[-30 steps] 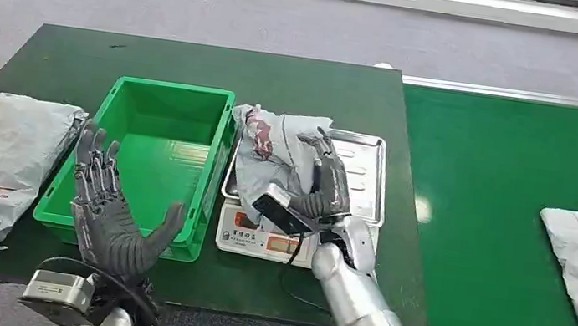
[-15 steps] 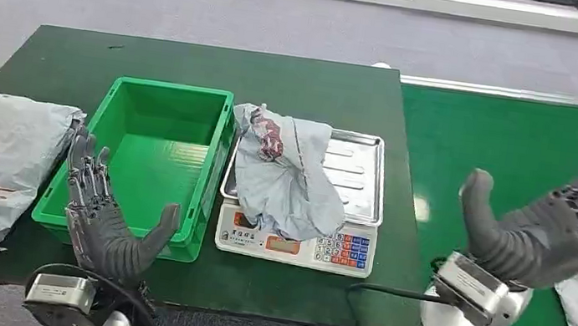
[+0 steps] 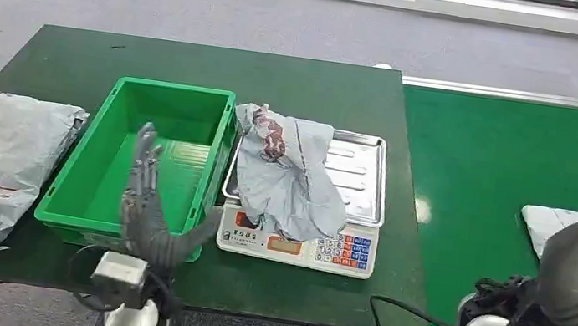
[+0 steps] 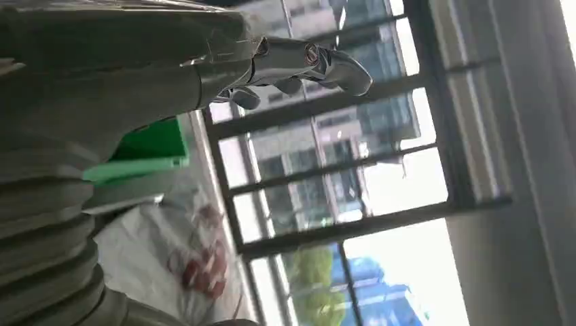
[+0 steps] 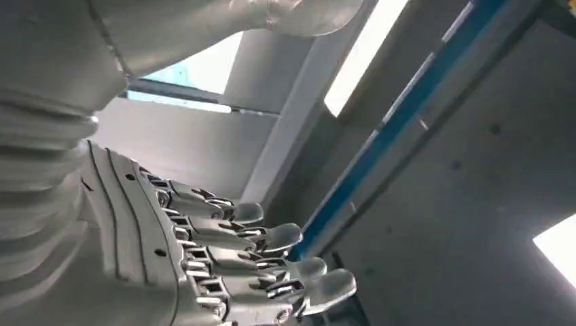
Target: Moved the parcel from conveyor to table for the left to box.
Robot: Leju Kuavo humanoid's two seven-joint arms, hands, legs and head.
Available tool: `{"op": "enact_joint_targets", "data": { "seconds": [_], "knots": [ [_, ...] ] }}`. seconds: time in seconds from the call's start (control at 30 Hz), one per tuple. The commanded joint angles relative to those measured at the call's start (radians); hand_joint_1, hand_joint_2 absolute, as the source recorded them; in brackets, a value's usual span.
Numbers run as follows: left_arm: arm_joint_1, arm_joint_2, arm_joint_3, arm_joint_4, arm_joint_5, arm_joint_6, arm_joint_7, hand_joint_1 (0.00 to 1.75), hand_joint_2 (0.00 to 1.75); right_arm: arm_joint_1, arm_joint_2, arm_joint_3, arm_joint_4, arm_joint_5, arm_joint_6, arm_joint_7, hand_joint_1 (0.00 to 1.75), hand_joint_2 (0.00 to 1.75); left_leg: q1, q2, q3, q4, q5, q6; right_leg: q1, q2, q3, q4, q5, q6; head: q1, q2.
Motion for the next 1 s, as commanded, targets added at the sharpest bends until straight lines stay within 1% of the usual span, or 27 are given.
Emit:
{"op": "enact_joint_targets", "data": {
  "seconds": [0.03, 0.07, 0.1, 0.13, 0.17, 0.2, 0.3, 0.5, 0.53, 0.57, 0.6, 0.67, 0.7, 0.73, 0.8, 0.83, 0.87, 1.0],
  "knots": [
    [-0.488, -0.123, -0.006, 0.752, -0.106, -0.015, 0.107, 0.00, 1.75, 0.028, 0.016, 0.155, 0.029, -0.089, 0.002, -0.024, 0.00, 1.75, 0.000, -0.005, 0.002, -0.002, 0.003, 0.001, 0.000, -0.005, 0.003, -0.002, 0.001, -0.002, 0.000, 0.000],
    [-0.552, -0.141, 0.000, 0.850, -0.118, -0.003, 0.093, 0.00, 1.75, 0.027, 0.016, 0.157, 0.038, -0.094, 0.002, -0.024, 0.00, 1.75, 0.000, -0.002, 0.003, -0.001, 0.002, 0.000, 0.001, -0.003, 0.003, -0.001, 0.002, -0.001, 0.000, 0.000],
    [-0.579, -0.141, -0.034, 0.881, -0.104, 0.000, 0.115, 0.00, 1.75, 0.025, 0.016, 0.158, 0.048, -0.102, 0.002, -0.024, 0.00, 1.75, 0.000, -0.009, 0.002, -0.002, 0.004, 0.001, 0.001, -0.010, 0.004, -0.002, 0.002, -0.002, 0.000, 0.000],
    [-0.579, -0.141, -0.034, 0.881, -0.104, 0.000, 0.115, 0.00, 1.75, 0.025, 0.016, 0.158, 0.048, -0.102, 0.002, -0.024, 0.00, 1.75, 0.000, -0.009, 0.001, -0.001, 0.006, 0.002, 0.001, -0.010, 0.004, -0.002, 0.002, -0.001, 0.000, 0.000],
    [-0.579, -0.141, -0.034, 0.881, -0.104, 0.000, 0.115, 0.00, 1.75, 0.025, 0.016, 0.158, 0.048, -0.102, 0.002, -0.024, 0.00, 1.75, 0.000, -0.005, 0.002, 0.000, 0.004, 0.002, 0.000, -0.005, 0.003, -0.001, 0.002, 0.000, 0.000, 0.000],
    [-0.579, -0.141, -0.034, 0.881, -0.104, 0.000, 0.115, 0.00, 1.75, 0.025, 0.016, 0.158, 0.048, -0.102, 0.002, -0.024, 0.00, 1.75, 0.000, -0.006, 0.003, -0.001, 0.005, 0.002, 0.001, -0.006, 0.004, -0.002, 0.003, -0.001, 0.000, 0.000],
    [-0.579, -0.141, -0.034, 0.881, -0.104, 0.000, 0.115, 0.00, 1.75, 0.025, 0.016, 0.158, 0.048, -0.102, 0.002, -0.024, 0.00, 1.75, 0.000, 0.000, 0.004, -0.002, 0.004, 0.002, 0.001, 0.000, 0.004, -0.003, 0.005, -0.001, 0.000, 0.000],
    [-0.579, -0.141, -0.034, 0.881, -0.104, 0.000, 0.115, 0.00, 1.75, 0.025, 0.016, 0.158, 0.048, -0.102, 0.002, -0.024, 0.00, 1.75, 0.000, 0.001, 0.003, -0.001, 0.003, 0.001, 0.001, 0.001, 0.002, -0.001, 0.004, -0.001, 0.000, 0.000],
    [-0.584, -0.141, -0.061, 0.898, -0.101, -0.006, 0.132, 0.00, 1.75, 0.027, 0.016, 0.162, 0.056, -0.107, 0.002, -0.024, 0.00, 1.75, 0.000, 0.002, 0.003, -0.001, 0.003, 0.001, 0.001, 0.002, 0.002, -0.001, 0.004, 0.000, 0.000, 0.000],
    [-0.594, -0.141, -0.109, 0.911, -0.090, 0.016, 0.164, 0.00, 1.75, 0.034, 0.016, 0.178, 0.043, -0.087, 0.002, 0.003, 0.00, 1.75, 0.000, 0.002, 0.004, -0.002, 0.003, 0.002, 0.001, 0.002, 0.003, -0.002, 0.004, -0.001, 0.000, 0.000],
    [-0.634, -0.141, -0.145, 0.945, -0.090, 0.008, 0.205, 0.00, 1.75, 0.022, 0.016, 0.164, 0.080, -0.131, 0.002, -0.024, 0.00, 1.75, 0.000, 0.002, 0.003, -0.001, 0.003, 0.001, 0.001, 0.002, 0.002, -0.001, 0.004, 0.000, 0.000, 0.000],
    [-0.684, -0.141, -0.241, 0.981, -0.038, 0.023, 0.270, 0.00, 1.75, 0.010, 0.016, 0.151, 0.097, -0.140, 0.002, -0.024, 0.00, 1.75, 0.000, 0.000, 0.002, -0.001, 0.004, 0.002, 0.001, 0.000, 0.001, -0.001, 0.004, 0.000, 0.000, 0.000],
    [-0.695, -0.141, -0.258, 0.989, -0.033, 0.027, 0.286, 0.00, 1.75, 0.007, 0.016, 0.148, 0.100, -0.141, 0.002, -0.024, 0.00, 1.75, 0.001, -0.001, 0.002, -0.002, 0.004, 0.002, 0.001, -0.001, 0.002, -0.002, 0.004, -0.001, 0.000, 0.000],
    [-0.719, -0.141, -0.305, 1.007, -0.005, 0.033, 0.323, 0.00, 1.75, 0.004, 0.016, 0.148, 0.104, -0.148, 0.002, -0.024, 0.00, 1.75, 0.000, -0.001, 0.001, 0.000, 0.004, 0.002, 0.001, -0.001, 0.001, 0.000, 0.004, 0.000, 0.000, 0.000],
    [-0.740, -0.141, -0.334, 1.027, 0.007, 0.029, 0.356, 0.00, 1.75, 0.004, 0.016, 0.149, 0.106, -0.149, 0.002, -0.024, 0.00, 1.75, 0.001, -0.001, 0.001, -0.001, 0.004, 0.002, 0.001, -0.001, 0.001, -0.001, 0.005, -0.001, 0.000, 0.000],
    [-0.760, -0.141, -0.376, 1.049, 0.030, 0.023, 0.391, 0.00, 1.75, 0.004, 0.016, 0.149, 0.112, -0.152, 0.002, -0.024, 0.00, 1.75, 0.001, -0.001, 0.001, -0.001, 0.004, 0.002, 0.001, -0.001, 0.001, -0.001, 0.005, -0.001, 0.000, 0.000],
    [-0.783, -0.141, -0.428, 1.088, 0.038, 0.000, 0.472, 0.00, 1.75, 0.003, 0.016, 0.148, 0.123, -0.153, 0.002, -0.024, 0.00, 1.75, 0.000, 0.000, 0.001, -0.001, 0.004, 0.002, 0.001, 0.000, 0.001, -0.001, 0.004, -0.001, 0.000, 0.000],
    [-0.821, -0.141, -0.564, 1.182, 0.029, -0.047, 0.677, 0.00, 1.75, 0.003, 0.016, 0.143, 0.133, -0.159, 0.002, -0.024, 0.00, 1.75, 0.001, 0.000, 0.004, -0.003, 0.004, 0.002, 0.002, 0.000, 0.004, -0.004, 0.005, -0.001, 0.000, 0.000]
  ]
}}
